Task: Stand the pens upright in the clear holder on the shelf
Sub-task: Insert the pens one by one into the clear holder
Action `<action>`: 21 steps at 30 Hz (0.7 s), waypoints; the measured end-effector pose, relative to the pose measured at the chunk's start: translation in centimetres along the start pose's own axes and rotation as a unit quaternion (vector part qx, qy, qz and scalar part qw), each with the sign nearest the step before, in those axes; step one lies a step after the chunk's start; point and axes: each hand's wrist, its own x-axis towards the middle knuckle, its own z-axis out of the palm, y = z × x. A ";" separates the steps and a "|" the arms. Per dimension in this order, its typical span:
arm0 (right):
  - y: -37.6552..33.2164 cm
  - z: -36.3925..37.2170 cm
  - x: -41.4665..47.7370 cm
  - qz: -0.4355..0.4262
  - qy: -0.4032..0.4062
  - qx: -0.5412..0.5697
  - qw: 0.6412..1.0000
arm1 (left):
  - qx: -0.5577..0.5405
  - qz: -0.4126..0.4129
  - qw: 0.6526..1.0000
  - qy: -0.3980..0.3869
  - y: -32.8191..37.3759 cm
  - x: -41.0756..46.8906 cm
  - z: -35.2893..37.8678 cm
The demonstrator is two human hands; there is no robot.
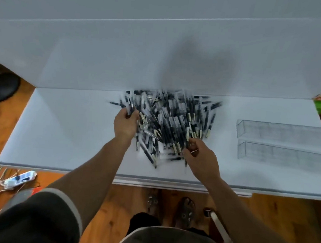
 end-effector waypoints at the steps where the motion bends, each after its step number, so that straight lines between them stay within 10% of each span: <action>1: 0.1 -0.1 0.1 0.001 -0.001 0.001 1.000 | -0.004 0.011 1.000 -0.002 0.1 0.1 0.0; 21: 0.6 -8.6 -2.4 0.051 0.179 0.044 0.982 | -0.146 0.032 0.928 -0.340 5.1 -6.1 9.1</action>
